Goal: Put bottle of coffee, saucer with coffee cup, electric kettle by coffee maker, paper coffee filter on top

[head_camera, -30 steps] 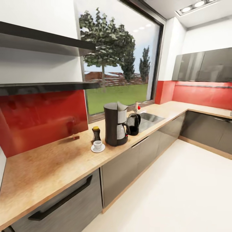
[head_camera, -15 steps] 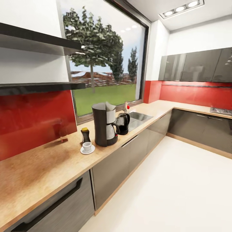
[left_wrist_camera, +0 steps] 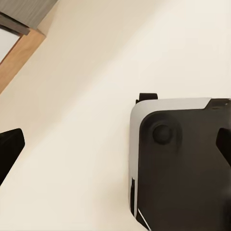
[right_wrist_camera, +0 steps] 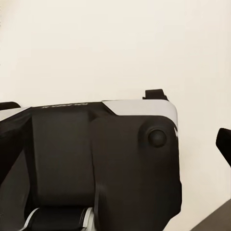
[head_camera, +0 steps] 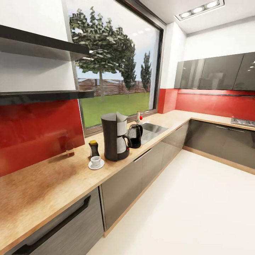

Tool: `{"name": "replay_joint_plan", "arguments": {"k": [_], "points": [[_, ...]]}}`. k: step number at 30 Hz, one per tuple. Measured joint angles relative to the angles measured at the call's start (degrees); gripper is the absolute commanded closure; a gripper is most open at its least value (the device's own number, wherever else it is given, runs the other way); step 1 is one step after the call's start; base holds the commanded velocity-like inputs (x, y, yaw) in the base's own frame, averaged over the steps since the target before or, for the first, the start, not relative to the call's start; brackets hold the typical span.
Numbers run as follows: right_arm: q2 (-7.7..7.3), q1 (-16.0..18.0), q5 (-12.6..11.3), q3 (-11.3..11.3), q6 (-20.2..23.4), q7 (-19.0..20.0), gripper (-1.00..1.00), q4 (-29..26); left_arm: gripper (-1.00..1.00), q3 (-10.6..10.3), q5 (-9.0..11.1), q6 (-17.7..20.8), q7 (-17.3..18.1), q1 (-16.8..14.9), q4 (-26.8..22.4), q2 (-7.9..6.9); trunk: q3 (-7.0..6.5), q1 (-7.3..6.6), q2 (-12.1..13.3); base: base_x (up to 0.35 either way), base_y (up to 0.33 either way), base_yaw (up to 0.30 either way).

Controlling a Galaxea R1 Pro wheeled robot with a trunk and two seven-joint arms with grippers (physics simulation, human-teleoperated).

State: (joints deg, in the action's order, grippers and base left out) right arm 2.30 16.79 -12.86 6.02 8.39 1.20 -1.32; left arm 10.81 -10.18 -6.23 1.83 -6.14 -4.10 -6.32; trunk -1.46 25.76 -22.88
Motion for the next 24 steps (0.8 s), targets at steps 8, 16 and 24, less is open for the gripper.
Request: {"name": "replay_joint_plan", "arguments": {"k": [8, 16, 24], "points": [[-0.16, 0.0, -0.1, 0.0, -0.2, -0.11, -1.0, -0.02, -1.0, 0.03, 0.0, 0.01, 0.0, 0.17, 0.06, -0.09, 0.0, 0.0, 0.0, 0.0, 0.0, 0.0], [-0.02, 0.0, -0.59, -0.14, -2.18, -0.04, -1.0, -0.41, -1.0, 0.11, 0.08, -0.39, -0.07, 1.18, 0.02, -0.37, 0.0, 0.0, 0.0, 0.0, 0.0, 0.0], [-0.7, -0.02, -0.43, -0.08, -8.85, -0.09, -1.0, -0.46, -1.0, -0.04, 0.09, -0.5, -0.07, 1.5, 0.05, -0.14, 0.0, 0.0, 0.0, 0.0, 0.0, 0.0]]}}
